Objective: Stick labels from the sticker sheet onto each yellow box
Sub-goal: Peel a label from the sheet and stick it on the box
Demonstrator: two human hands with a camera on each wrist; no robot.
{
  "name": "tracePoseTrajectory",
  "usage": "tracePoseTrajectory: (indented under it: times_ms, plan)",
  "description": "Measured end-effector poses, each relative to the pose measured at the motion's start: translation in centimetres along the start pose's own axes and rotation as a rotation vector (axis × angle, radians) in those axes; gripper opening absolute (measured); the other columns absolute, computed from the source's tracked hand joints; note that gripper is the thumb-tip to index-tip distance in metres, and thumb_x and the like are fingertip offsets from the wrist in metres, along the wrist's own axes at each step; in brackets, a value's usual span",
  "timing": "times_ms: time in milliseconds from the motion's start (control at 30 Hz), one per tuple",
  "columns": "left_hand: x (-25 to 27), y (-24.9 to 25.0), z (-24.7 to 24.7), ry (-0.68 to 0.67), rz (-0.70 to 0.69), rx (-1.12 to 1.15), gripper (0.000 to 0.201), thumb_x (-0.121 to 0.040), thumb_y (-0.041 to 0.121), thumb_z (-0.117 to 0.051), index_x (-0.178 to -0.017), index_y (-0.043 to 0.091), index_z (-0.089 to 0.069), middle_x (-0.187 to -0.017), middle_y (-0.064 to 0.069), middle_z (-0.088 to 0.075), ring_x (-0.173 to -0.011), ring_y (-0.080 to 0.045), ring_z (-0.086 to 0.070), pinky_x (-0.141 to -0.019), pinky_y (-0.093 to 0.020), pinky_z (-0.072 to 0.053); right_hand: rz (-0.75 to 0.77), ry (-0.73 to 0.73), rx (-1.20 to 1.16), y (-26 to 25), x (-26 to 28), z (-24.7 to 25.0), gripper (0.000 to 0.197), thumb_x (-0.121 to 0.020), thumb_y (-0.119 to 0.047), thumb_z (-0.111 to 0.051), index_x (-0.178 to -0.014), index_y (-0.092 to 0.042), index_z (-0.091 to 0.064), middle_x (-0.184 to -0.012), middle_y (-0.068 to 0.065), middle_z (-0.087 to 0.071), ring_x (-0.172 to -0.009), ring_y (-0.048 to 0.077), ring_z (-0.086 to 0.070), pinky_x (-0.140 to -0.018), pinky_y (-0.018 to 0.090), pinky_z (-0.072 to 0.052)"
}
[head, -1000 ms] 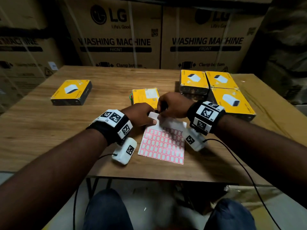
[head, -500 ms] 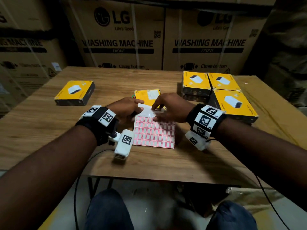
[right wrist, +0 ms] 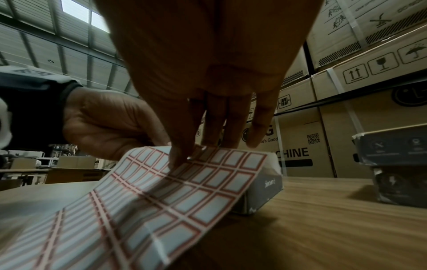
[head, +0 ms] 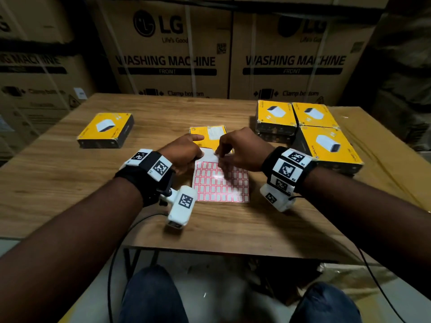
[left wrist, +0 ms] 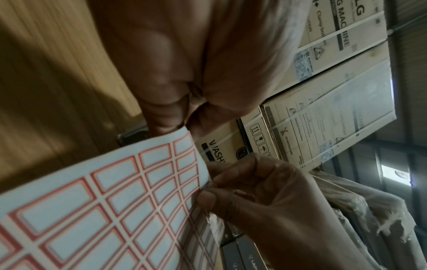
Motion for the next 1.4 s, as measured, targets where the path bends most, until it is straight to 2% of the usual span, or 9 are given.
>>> tracePoseTrajectory:
  times_ms: [67,233,400,567,733,900,1033,1233,1400]
  plan:
    - [-0.1,0.0,-0.1,0.006,-0.014,-0.045,0.057,-0.091,-0.011,-0.041,-0.142,0.015,-0.04,-0.097,-0.023,-0.052,-0.084,-0.029,-0.052,-0.061,-0.031,-0.042,-0.001,-0.01,-0.013,0.1,0.0,0.0,0.013,-0.074,-0.022,-0.08,-0.084,-0.018,-0.072,-0.091,-0.003,-0.074,-0.085,0.011,-0.067,-0.079,0.036,-0.054]
    - [0.5,0.4,-0.4,0.009,-0.104,-0.11,0.049,-0.092,-0.006,-0.049,-0.133,0.019,-0.043,-0.079,-0.012,-0.057,-0.062,-0.022,-0.054,-0.05,-0.025,-0.041,0.003,-0.045,-0.021,0.2,0.1,0.0,0.016,-0.078,-0.023,-0.078,-0.09,-0.015,-0.074,-0.092,-0.003,-0.074,-0.086,0.01,-0.067,-0.082,0.033,-0.053]
    - [0.6,0.2,-1.4,-0.035,-0.202,-0.194,0.036,-0.089,0.007,-0.066,-0.124,0.012,-0.058,-0.1,-0.014,-0.068,-0.079,-0.023,-0.065,-0.067,-0.029,-0.052,0.015,-0.062,-0.037,0.1,0.4,0.0,0.019,-0.079,-0.024,-0.078,-0.095,-0.015,-0.072,-0.093,-0.003,-0.073,-0.087,0.01,-0.067,-0.08,0.029,-0.054]
    - [0.7,-0.2,-1.3,0.05,-0.277,-0.301,0.031,-0.084,0.01,-0.072,-0.114,0.016,-0.065,-0.069,0.001,-0.064,-0.042,-0.001,-0.055,-0.042,-0.014,-0.041,0.014,-0.123,-0.036,0.2,0.5,0.0,0.015,-0.08,-0.029,-0.077,-0.089,-0.019,-0.07,-0.09,-0.003,-0.072,-0.086,0.011,-0.066,-0.079,0.036,-0.054]
    - [1.9,0.1,-2.2,0.105,-0.368,-0.452,0.03,-0.082,0.035,-0.075,-0.107,0.023,-0.066,-0.091,0.012,-0.067,-0.07,-0.005,-0.057,-0.058,-0.02,-0.043,-0.021,-0.109,-0.033,0.7,0.4,1.0,0.01,-0.081,-0.028,-0.074,-0.087,-0.022,-0.068,-0.08,-0.008,-0.065,-0.074,0.006,-0.058,-0.066,0.024,-0.045]
    - [2.2,0.8,-2.3,0.084,-0.341,-0.754,0.029,-0.089,0.034,-0.063,-0.115,0.023,-0.056,-0.098,-0.003,-0.071,-0.092,-0.02,-0.065,-0.082,-0.034,-0.053,-0.055,-0.128,-0.054,1.2,0.4,0.7,0.011,-0.082,-0.027,-0.075,-0.087,-0.019,-0.068,-0.08,-0.01,-0.065,-0.073,0.003,-0.057,-0.063,0.014,-0.041]
    - [2.0,1.7,-0.3,0.204,-0.346,-0.956,0.014,-0.082,0.037,-0.069,-0.095,0.032,-0.065,-0.101,0.0,-0.069,-0.094,-0.022,-0.065,-0.084,-0.037,-0.053,-0.06,-0.117,-0.009,1.3,0.2,0.5,0.011,-0.08,-0.024,-0.076,-0.086,-0.021,-0.068,-0.086,-0.004,-0.067,-0.079,0.011,-0.058,-0.069,0.023,-0.042]
    - [-0.3,2.7,-0.3,0.136,-0.413,-1.208,0.054,-0.078,0.037,-0.076,-0.127,0.024,-0.056,-0.126,-0.005,-0.056,-0.118,-0.026,-0.052,-0.095,-0.037,-0.046,-0.088,-0.118,0.035,0.8,-0.8,0.0,0.018,-0.081,-0.022,-0.076,-0.096,-0.02,-0.067,-0.091,-0.003,-0.067,-0.082,0.011,-0.058,-0.071,0.024,-0.043]
    - [-2.0,3.4,0.2,0.087,-0.395,-1.225,0.063,-0.068,0.034,-0.085,-0.125,0.023,-0.06,-0.123,-0.005,-0.063,-0.112,-0.024,-0.057,-0.085,-0.029,-0.044,-0.062,-0.135,0.1,0.0,-2.0,-0.1,0.013,-0.083,-0.018,-0.071,-0.095,-0.021,-0.071,-0.093,-0.002,-0.069,-0.085,0.015,-0.062,-0.073,0.025,-0.046]
Point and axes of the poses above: each hand's wrist, its own x-axis away from the middle knuckle, its own z-axis out of the back of the hand, y = z × x, the point moved 7 cm from there along -x, towards the middle knuckle
